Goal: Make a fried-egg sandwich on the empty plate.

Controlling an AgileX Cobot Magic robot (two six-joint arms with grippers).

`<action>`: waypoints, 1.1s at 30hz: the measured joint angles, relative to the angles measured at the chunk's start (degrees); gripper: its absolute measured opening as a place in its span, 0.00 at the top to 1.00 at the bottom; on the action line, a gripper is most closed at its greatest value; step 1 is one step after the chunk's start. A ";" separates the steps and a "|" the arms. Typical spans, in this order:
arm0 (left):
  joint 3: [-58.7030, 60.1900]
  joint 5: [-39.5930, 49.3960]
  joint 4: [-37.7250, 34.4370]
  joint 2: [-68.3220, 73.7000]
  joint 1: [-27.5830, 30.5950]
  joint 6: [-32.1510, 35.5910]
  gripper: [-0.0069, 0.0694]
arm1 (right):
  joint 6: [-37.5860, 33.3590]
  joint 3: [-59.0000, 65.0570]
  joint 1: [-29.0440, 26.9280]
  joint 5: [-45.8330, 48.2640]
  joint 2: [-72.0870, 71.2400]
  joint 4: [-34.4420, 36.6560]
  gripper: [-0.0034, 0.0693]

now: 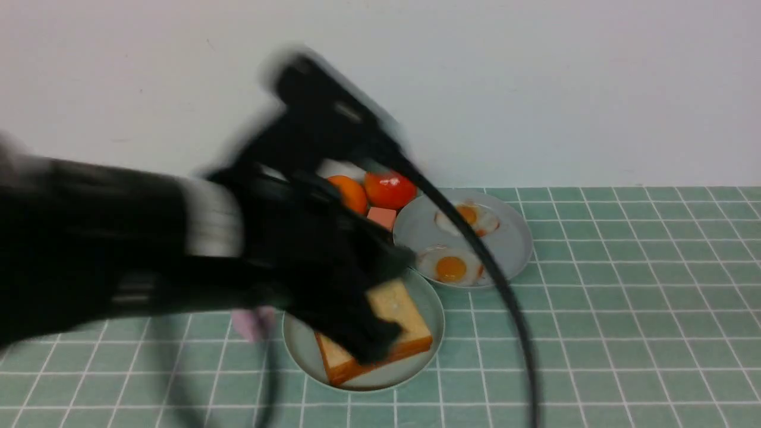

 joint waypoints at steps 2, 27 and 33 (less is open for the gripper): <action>2.27 0.65 0.70 -4.90 0.00 -2.81 0.89 | 0.00 0.00 0.00 0.62 -0.52 0.00 0.85; 44.27 -21.04 0.95 -45.58 0.00 -16.08 0.93 | 16.17 15.35 0.00 -5.55 -20.80 -4.12 0.95; 44.27 -19.53 0.95 -45.58 0.00 -16.12 0.93 | 16.31 19.67 0.00 -6.21 -20.80 -4.12 0.95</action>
